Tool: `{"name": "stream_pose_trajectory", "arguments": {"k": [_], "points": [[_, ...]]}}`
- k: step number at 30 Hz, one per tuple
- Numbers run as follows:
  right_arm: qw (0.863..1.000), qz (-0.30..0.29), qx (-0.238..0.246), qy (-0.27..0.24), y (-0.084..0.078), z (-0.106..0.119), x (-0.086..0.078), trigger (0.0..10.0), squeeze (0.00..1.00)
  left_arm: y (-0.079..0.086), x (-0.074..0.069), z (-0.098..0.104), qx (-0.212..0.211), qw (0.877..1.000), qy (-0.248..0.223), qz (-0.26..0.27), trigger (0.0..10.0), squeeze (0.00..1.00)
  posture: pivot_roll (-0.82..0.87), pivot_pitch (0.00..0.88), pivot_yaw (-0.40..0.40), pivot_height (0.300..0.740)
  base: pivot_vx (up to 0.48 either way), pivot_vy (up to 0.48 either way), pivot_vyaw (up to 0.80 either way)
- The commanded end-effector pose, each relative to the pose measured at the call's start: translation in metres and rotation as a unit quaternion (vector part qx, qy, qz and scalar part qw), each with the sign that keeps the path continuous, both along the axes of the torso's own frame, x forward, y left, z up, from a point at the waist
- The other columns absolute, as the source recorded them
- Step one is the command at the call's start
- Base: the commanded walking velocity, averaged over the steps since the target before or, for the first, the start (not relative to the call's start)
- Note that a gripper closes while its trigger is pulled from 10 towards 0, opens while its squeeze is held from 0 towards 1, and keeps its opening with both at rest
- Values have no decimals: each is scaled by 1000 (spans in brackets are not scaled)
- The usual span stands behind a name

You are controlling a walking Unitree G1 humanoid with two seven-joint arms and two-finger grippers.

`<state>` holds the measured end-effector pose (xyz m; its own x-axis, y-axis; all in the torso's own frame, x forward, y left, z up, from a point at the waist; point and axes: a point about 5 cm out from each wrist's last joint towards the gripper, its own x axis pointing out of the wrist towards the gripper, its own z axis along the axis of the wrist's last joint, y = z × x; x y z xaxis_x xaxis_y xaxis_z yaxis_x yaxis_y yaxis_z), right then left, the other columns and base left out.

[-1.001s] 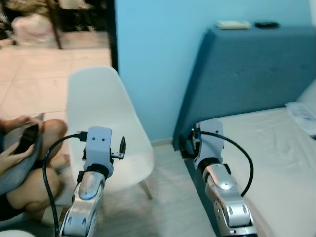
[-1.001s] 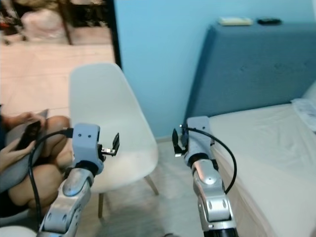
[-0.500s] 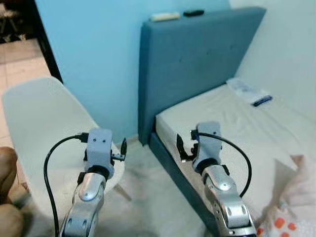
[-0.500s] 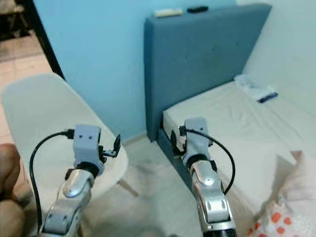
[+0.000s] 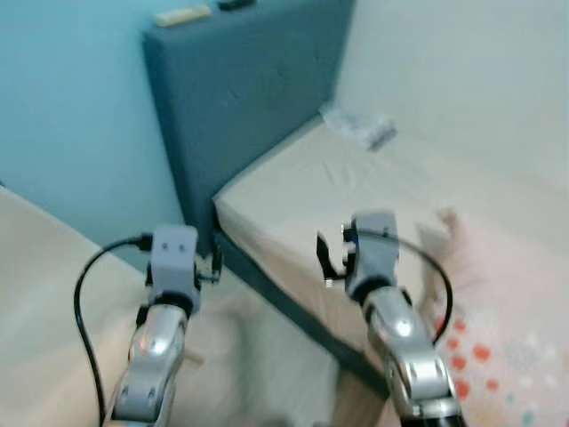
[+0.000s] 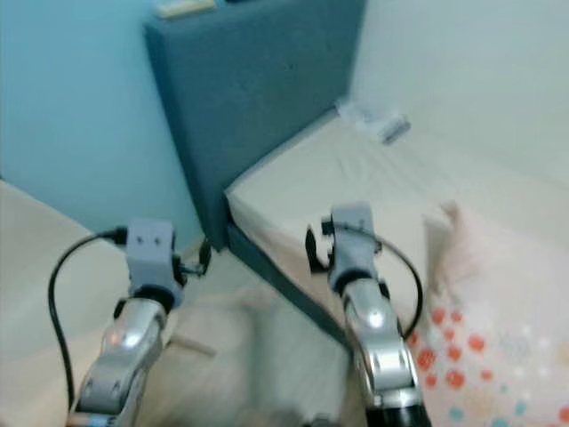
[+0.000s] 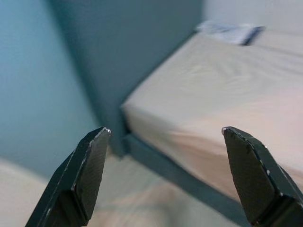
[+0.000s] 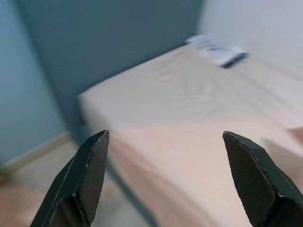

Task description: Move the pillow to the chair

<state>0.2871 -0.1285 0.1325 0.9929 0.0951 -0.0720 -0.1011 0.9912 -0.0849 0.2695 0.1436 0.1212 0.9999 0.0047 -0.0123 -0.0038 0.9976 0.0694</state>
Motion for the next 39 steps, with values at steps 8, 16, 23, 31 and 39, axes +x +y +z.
{"name": "stream_pose_trajectory", "arguments": {"k": [8,16,23,31,39], "points": [[1000,-3,7,6,0,-2,-1,10000,0,2,-1,-4,0,1000,10,2,10000,0,22,88,-35,740,0,0,-800],[1000,-2,6,5,1,-3,-1,10000,0,2,-1,-5,-2,1000,13,1,10000,0,21,86,-32,740,0,0,-800],[1000,-1,7,7,1,-3,-2,10000,0,2,-1,-7,-5,1000,20,-1,10000,0,22,78,-34,740,0,0,-800],[1000,0,7,7,2,-4,-2,10000,0,3,-2,-9,-4,1000,23,-3,10000,0,23,70,-31,740,0,0,-800],[1000,1,9,9,4,-6,-4,10000,0,4,-3,-10,-3,1000,22,-1,10000,0,23,63,-26,740,0,0,-800]]}}
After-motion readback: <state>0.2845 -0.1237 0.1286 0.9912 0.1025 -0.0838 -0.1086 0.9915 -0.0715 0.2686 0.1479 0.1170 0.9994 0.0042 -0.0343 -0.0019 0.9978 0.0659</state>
